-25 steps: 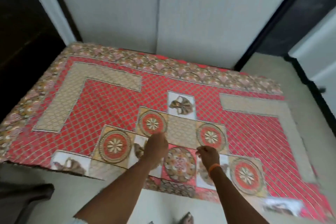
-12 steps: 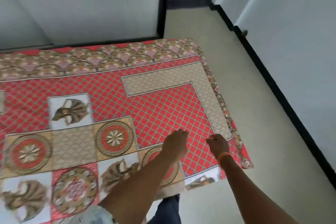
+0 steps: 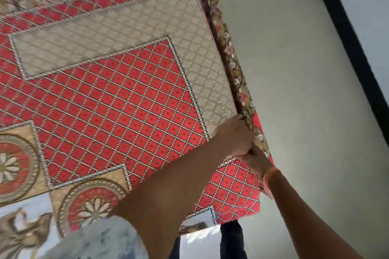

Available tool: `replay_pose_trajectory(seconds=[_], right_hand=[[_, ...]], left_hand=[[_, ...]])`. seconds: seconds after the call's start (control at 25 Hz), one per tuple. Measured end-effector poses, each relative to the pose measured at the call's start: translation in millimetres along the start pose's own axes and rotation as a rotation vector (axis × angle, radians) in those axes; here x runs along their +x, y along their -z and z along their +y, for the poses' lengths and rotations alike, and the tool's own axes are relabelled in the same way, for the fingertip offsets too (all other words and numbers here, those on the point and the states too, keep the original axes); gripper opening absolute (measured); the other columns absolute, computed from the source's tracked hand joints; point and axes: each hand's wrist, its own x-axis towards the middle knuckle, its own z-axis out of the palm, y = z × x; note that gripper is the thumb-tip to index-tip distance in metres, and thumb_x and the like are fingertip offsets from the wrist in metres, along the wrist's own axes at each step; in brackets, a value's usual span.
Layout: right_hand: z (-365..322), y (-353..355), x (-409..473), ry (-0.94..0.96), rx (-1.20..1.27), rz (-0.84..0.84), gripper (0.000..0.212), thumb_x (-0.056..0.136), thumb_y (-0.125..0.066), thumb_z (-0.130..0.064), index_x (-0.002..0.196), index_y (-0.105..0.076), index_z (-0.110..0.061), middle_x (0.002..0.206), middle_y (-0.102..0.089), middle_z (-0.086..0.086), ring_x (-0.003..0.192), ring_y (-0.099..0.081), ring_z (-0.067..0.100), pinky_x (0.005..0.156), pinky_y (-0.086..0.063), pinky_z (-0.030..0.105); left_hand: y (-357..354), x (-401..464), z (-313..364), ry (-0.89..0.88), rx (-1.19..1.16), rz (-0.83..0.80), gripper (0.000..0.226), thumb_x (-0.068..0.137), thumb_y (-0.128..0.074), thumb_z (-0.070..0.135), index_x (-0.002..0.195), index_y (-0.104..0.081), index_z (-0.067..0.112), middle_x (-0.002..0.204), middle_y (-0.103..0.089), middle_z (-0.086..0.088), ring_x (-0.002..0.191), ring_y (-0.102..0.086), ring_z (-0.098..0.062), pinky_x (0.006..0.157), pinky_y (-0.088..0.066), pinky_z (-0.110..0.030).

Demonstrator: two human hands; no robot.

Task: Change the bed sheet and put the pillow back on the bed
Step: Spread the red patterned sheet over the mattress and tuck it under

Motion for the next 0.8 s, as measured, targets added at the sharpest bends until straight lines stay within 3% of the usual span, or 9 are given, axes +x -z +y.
replay_pose_trajectory(seconds=[0.12,0.28,0.44,0.52,0.56,0.64,0.72,0.8], right_hand=[[3.4,0.5,4.7,0.034,0.136,-0.103,0.046,0.065,-0.081,-0.023,0.107,-0.063,-0.022,0.105,-0.07,-0.012,0.096,-0.065,0.003,0.086,-0.051,0.02],[-15.6,-3.0,-1.4,0.036,0.064,-0.157,0.037,0.062,-0.078,-0.028,0.097,-0.068,-0.024,0.1,-0.072,-0.01,0.093,-0.067,0.005,0.094,-0.052,0.035],[-25.1,-47.4,-7.3,0.01,-0.086,-0.332,0.069,0.058,-0.08,-0.052,0.118,-0.064,-0.024,0.115,-0.07,-0.006,0.108,-0.064,0.016,0.098,-0.05,0.041],[-19.0,-71.1,-5.4,0.019,-0.173,-0.346,0.076,0.056,-0.08,-0.065,0.12,-0.06,-0.03,0.119,-0.068,-0.008,0.11,-0.063,0.017,0.098,-0.05,0.044],[-18.9,-78.8,-6.4,0.029,-0.149,-0.337,0.069,0.059,-0.081,-0.06,0.118,-0.06,-0.03,0.118,-0.068,-0.007,0.109,-0.063,0.016,0.097,-0.05,0.044],[-19.8,-80.9,-12.5,0.038,-0.017,-0.307,0.042,0.072,-0.083,-0.026,0.108,-0.061,-0.026,0.114,-0.069,-0.001,0.102,-0.062,0.01,0.093,-0.052,0.035],[-20.5,-71.2,-19.0,0.03,0.067,-0.33,0.044,0.074,-0.08,-0.012,0.112,-0.059,-0.024,0.112,-0.067,-0.003,0.1,-0.06,0.004,0.086,-0.049,0.022],[-15.7,-54.5,-17.5,0.01,0.041,-0.42,0.05,0.075,-0.08,-0.009,0.119,-0.057,-0.018,0.109,-0.066,-0.009,0.101,-0.06,0.004,0.084,-0.047,0.019]], left_hand=[[-9.7,16.2,-1.3,0.039,-0.03,0.028,0.027,0.095,-0.047,0.028,0.092,-0.072,0.018,0.099,-0.071,0.003,0.099,-0.062,-0.018,0.101,-0.034,-0.035],[-14.0,2.0,-9.3,0.099,-0.099,0.008,0.026,0.092,-0.048,0.025,0.092,-0.072,0.017,0.098,-0.07,0.0,0.103,-0.061,-0.021,0.104,-0.037,-0.036],[-48.3,-34.7,-24.7,0.228,-0.226,-0.06,0.028,0.089,-0.046,0.029,0.083,-0.069,0.014,0.093,-0.069,-0.006,0.092,-0.059,-0.023,0.093,-0.043,-0.038],[-62.4,-55.6,-28.3,0.243,-0.137,-0.072,0.032,0.089,-0.045,0.031,0.085,-0.069,0.011,0.092,-0.07,-0.005,0.09,-0.058,-0.022,0.092,-0.043,-0.038],[-62.7,-63.0,-28.7,0.216,-0.072,-0.09,0.033,0.09,-0.045,0.032,0.087,-0.071,0.012,0.091,-0.07,-0.004,0.092,-0.059,-0.022,0.095,-0.041,-0.039],[-58.5,-62.1,-25.6,0.206,-0.009,-0.096,0.032,0.091,-0.045,0.034,0.091,-0.072,0.017,0.092,-0.07,-0.002,0.096,-0.06,-0.021,0.101,-0.037,-0.039],[-57.6,-52.9,-15.8,0.241,-0.01,-0.11,0.032,0.093,-0.044,0.036,0.099,-0.07,0.018,0.101,-0.071,-0.001,0.103,-0.059,-0.021,0.106,-0.031,-0.039],[-61.6,-51.6,0.5,0.294,0.024,-0.134,0.036,0.092,-0.044,0.041,0.109,-0.068,0.021,0.112,-0.069,-0.002,0.116,-0.052,-0.024,0.112,-0.021,-0.045]])
